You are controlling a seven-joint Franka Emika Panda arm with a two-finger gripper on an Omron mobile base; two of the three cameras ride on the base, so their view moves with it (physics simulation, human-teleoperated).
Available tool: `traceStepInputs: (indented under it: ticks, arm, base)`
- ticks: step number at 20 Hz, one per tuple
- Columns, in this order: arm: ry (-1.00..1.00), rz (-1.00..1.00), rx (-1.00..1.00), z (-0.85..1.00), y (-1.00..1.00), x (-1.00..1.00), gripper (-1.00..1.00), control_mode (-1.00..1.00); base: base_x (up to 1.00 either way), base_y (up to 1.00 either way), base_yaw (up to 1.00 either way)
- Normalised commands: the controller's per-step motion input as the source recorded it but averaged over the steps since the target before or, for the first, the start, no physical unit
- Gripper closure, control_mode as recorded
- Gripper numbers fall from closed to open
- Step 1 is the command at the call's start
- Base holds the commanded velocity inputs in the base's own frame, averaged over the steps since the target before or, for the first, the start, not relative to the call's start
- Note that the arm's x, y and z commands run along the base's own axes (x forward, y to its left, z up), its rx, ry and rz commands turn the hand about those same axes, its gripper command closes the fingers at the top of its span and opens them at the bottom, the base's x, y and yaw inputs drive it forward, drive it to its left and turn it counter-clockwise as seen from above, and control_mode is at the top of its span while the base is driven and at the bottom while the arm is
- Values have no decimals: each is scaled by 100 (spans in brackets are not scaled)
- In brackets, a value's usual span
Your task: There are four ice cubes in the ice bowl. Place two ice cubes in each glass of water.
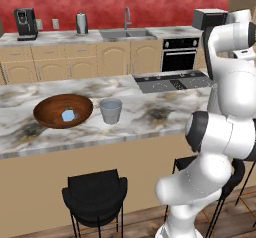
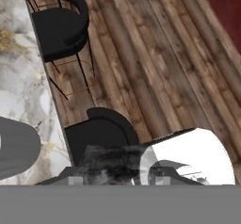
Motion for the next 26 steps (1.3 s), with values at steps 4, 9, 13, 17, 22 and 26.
traceStepInputs:
  ticks: [4, 9, 13, 17, 22, 26]
  arm:
    - [0, 11, 4, -6, -2, 22, 100, -100]
    - [0, 14, 4, -14, -4, 29, 100, -100]
    - [0, 14, 4, -15, -10, 30, 100, -100]
    - [0, 15, 3, -18, -15, 30, 100, -100]
    - [0, 14, 2, -19, -14, 29, 100, -100]
    - [0, 13, 3, -19, -13, 30, 100, -100]
  base:
    - [0, 0, 0]
    - [0, 0, 0]
    - [0, 0, 0]
    - [0, 0, 0]
    - [0, 0, 0]
    - [0, 0, 0]
